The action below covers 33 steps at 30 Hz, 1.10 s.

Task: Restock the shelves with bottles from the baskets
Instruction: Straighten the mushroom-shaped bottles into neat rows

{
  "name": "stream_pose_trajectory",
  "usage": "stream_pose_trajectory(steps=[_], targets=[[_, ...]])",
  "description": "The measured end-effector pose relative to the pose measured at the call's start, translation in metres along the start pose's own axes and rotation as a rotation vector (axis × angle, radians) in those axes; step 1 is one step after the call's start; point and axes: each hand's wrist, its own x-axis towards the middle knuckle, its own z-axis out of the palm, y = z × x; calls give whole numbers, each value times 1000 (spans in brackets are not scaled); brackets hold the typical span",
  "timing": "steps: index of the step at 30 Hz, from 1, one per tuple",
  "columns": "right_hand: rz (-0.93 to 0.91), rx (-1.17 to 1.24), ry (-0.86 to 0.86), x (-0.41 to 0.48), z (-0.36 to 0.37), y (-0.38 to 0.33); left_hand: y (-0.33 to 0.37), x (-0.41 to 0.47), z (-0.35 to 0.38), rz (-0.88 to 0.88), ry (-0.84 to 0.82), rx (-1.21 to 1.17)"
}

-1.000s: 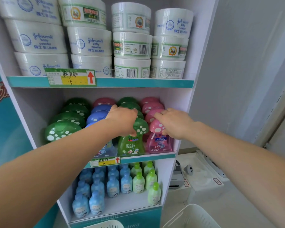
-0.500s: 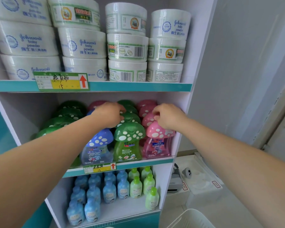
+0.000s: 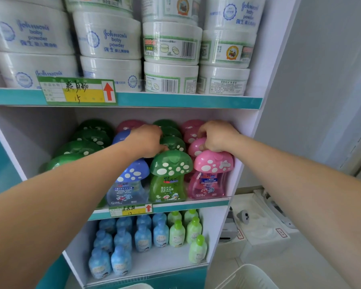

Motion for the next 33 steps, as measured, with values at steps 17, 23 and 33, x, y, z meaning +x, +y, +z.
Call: stream_pose_trajectory(steps=[17, 23, 33], targets=[[41, 48, 143, 29, 9, 2, -17, 30, -6, -51, 70, -73], [48, 32, 86, 47, 10, -1, -20, 42, 7, -97, 60, 37], [58, 152, 83, 52, 14, 3, -18, 46, 6, -125, 93, 106]])
